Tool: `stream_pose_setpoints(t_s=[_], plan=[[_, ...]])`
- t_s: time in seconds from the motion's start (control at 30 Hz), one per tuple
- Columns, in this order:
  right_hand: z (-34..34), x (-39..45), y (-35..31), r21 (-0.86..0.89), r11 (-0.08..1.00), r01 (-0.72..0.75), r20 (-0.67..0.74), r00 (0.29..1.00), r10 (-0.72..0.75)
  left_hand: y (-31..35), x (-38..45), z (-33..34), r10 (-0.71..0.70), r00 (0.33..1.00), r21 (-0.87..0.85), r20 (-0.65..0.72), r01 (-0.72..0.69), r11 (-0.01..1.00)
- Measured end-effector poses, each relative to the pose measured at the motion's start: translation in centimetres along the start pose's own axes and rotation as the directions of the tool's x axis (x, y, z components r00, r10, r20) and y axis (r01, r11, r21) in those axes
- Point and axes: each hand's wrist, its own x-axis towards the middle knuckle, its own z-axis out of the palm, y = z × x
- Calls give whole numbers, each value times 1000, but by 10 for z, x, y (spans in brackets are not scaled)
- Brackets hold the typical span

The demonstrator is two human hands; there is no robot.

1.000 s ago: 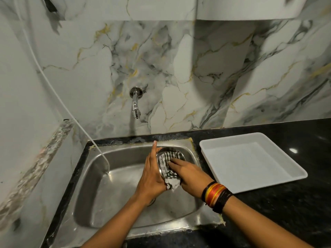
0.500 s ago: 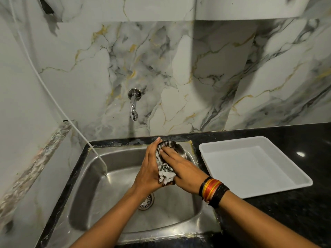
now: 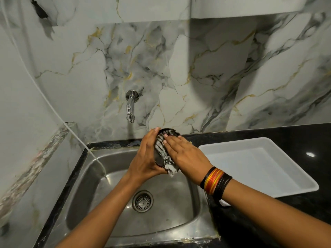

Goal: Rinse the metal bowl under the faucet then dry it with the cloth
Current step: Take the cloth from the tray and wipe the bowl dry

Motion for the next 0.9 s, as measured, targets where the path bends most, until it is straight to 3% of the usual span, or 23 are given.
stream_pose_setpoints(t_s=[0.13,0.3,0.43,0.57,0.77,0.83,0.9], plan=[[-10,0,-4,-69,997,-39,44,998,42,-2,5,-2,-13,999,21,-38,14,1000],[-33,-6,-14,33,997,-70,191,980,62,1,6,-1,-6,999,44,-38,7,999],[-42,-5,-27,71,982,-176,251,956,153,-3,4,7,20,1000,79,-20,-19,997],[-27,-3,-37,40,970,-239,171,958,229,-3,7,10,9,1000,79,-8,-8,997],[-15,-16,-16,135,989,-59,130,991,41,-9,2,-1,34,998,79,47,-38,996],[-18,-20,-10,204,978,-33,141,990,5,-6,0,-2,42,997,62,60,-46,997],[-23,-23,-9,388,916,-104,128,990,58,-2,-2,1,54,998,47,43,-56,997]])
